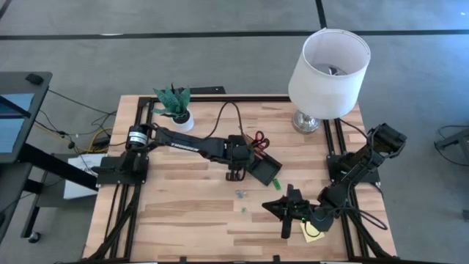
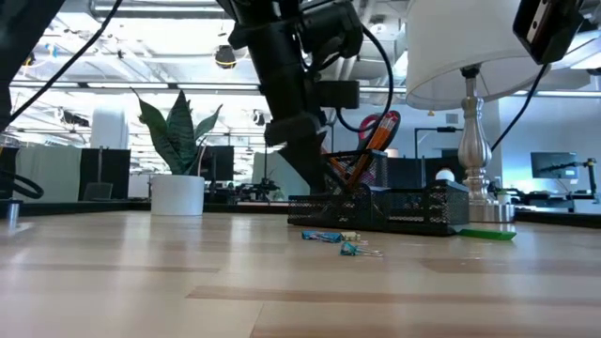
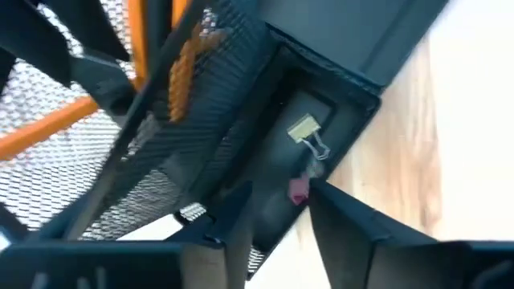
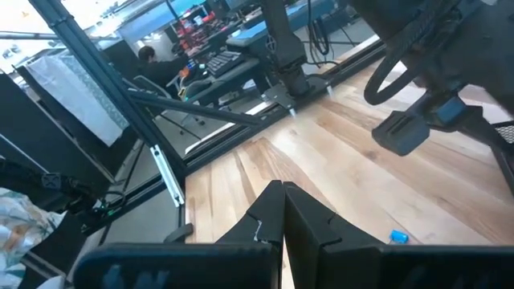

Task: Pick and place office supplies into organizer
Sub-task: Put the yellow binder clip into the black desk organizer

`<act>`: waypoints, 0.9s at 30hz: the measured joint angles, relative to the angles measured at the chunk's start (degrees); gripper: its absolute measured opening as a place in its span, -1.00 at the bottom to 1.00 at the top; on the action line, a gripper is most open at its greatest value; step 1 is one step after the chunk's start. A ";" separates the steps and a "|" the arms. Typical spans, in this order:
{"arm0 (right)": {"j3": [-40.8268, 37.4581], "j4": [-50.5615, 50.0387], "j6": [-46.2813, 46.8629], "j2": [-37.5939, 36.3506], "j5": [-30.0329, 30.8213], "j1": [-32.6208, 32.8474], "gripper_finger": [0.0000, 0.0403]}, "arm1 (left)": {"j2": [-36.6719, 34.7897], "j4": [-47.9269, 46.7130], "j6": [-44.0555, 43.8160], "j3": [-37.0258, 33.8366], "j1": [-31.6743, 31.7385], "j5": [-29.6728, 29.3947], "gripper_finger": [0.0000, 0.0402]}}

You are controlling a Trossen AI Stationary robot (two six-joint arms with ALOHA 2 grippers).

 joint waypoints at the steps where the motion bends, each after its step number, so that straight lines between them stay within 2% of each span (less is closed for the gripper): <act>1: 0.00 0.00 0.00 0.00 0.00 0.00 -1.00 | 0.00 0.33 0.46 0.00 -0.04 -0.92 -0.35; 5: 0.00 0.00 0.00 0.00 0.00 0.00 -1.00 | 0.00 2.34 0.84 0.00 -0.11 -2.74 -0.14; 10: 0.00 0.00 0.00 0.00 -0.02 0.00 -1.00 | 0.00 1.78 0.79 0.35 -0.80 -1.48 0.05; 15: 0.00 0.00 0.00 0.00 -0.09 0.00 -1.00 | -0.04 -0.83 0.51 3.07 -2.84 0.10 0.08; 21: 0.00 0.00 -0.02 -0.02 -0.15 0.94 -1.00 | -0.17 -11.42 -3.23 7.72 -6.48 0.28 0.08; 27: 0.00 0.00 -0.07 -0.02 -0.04 2.64 -1.00 | -0.17 -14.73 -1.13 7.23 -11.12 3.90 0.08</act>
